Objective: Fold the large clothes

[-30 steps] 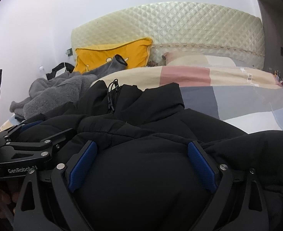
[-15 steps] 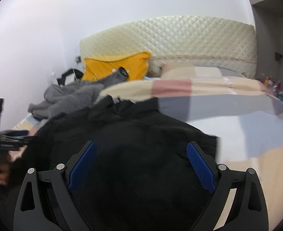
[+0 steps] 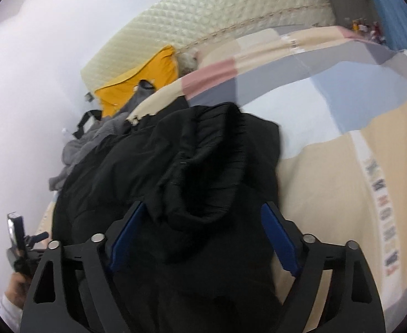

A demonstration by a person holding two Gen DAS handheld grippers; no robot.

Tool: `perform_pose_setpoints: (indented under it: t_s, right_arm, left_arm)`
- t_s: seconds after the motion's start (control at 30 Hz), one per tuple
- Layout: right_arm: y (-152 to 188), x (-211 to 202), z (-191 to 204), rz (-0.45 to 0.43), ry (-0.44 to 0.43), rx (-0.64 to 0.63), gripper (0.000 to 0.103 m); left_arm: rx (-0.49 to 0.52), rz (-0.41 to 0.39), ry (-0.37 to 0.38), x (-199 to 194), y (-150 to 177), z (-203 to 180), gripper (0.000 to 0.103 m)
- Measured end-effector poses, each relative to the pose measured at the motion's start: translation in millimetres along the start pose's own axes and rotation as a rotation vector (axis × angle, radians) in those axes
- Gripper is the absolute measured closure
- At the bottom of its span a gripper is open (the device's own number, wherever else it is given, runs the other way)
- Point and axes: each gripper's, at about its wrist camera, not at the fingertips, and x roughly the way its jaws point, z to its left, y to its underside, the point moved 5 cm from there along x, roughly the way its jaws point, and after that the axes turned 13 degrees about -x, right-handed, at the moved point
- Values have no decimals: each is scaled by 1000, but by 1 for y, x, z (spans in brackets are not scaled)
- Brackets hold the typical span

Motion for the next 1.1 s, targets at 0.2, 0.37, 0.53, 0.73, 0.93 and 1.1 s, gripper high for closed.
perform_pose_setpoints:
  t_s: [0.2, 0.37, 0.53, 0.73, 0.93, 1.1]
  right_arm:
    - [-6, 6, 30, 17, -1, -98, 69]
    - [-25, -24, 45, -88, -89, -82, 82]
    - [-47, -58, 46, -178, -155, -15, 86]
    - [-41, -60, 44, -131, -112, -48, 86]
    - [-4, -15, 24, 55, -21, -13, 86]
    - [11, 10, 28, 131, 36, -92, 86]
  left_arm:
    - [-51, 15, -117, 13, -1, 23, 0]
    - [-156, 26, -82, 16, -4, 41, 0]
    - [-260, -22, -50, 1, -12, 52, 0]
    - [-428, -9, 32, -5, -14, 73, 0]
    - [-464, 8, 45, -4, -13, 78, 0]
    - [-454, 18, 20, 5, -10, 80, 0]
